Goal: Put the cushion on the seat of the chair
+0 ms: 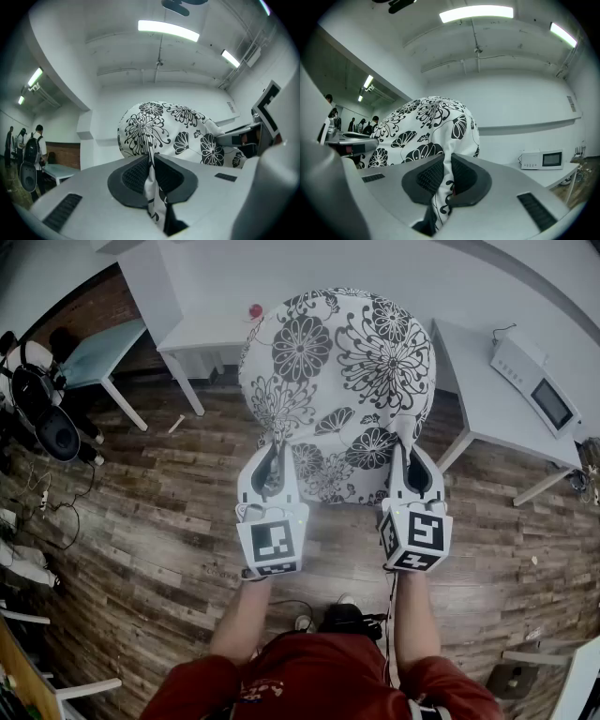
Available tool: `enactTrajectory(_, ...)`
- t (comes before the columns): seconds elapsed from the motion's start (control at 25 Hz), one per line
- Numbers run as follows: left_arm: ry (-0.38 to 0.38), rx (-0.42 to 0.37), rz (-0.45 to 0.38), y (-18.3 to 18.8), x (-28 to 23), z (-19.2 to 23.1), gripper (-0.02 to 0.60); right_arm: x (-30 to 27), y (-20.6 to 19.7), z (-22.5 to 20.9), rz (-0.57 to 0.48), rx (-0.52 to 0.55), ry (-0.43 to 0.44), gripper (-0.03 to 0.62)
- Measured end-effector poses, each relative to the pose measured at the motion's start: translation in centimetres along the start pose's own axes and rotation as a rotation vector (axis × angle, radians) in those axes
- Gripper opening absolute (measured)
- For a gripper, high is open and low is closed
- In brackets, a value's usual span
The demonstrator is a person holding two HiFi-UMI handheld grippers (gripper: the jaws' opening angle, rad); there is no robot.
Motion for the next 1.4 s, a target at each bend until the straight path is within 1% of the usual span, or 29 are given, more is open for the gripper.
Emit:
enactTrajectory(0.16,0.007,0.008,-0.021,0.1,-0.3,0.1,0.043,-0.1,0.1,-0.1,-0.011,-0.011,-0.002,0.046)
enactTrajectory(0.36,0.016,0.019,-0.012,0.0,-0.2,0.1,0.043,-0.1,0.2,-0.1,0.005,-0.004,0.014,0.046)
enactTrajectory(0.52,0.031,0.021,-0.031,0.5,0.2,0.0,0.043,0.2,0.4,0.0,0.001,-0.009,0.020,0.046)
enactTrajectory(0.68,0.034,-0.001,-0.018,1.5,0.7,0.2,0.043,0.9,0.9,0.2,-0.003,-0.020,0.029,0.047)
enactTrajectory(0.92,0.048,0.003,-0.017,-0.1,-0.1,-0.1,0.043,-0.5,-0.4,-0.5,-0.010,-0.024,0.037,0.048)
enactTrajectory(1.04,0.059,-0.016,-0.033,-0.2,0.0,-0.5,0.043,-0.6,-0.8,-0.8,-0.029,-0.038,0.040,0.048)
enactTrajectory(1.12,0.068,-0.015,-0.035,0.0,0.1,-0.7,0.043,-0.6,-0.8,-0.9,-0.026,-0.048,0.045,0.048)
enactTrajectory(1.24,0.081,-0.011,-0.024,0.0,0.4,-0.8,0.043,-0.5,-0.4,-0.9,-0.022,-0.040,0.054,0.048)
enactTrajectory(1.4,0.091,-0.018,-0.038,-0.7,-0.1,-1.2,0.043,-1.0,-0.8,-1.4,-0.045,-0.031,0.063,0.048)
Point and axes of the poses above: the fingertips, and each gripper's own axes: x backward along the fingers, z to its left, y out of its top, the point moved 8 cm from there along x, backward along the fingers, and after that the axes turned 7 degrees about -z, right-handed, at the moved point
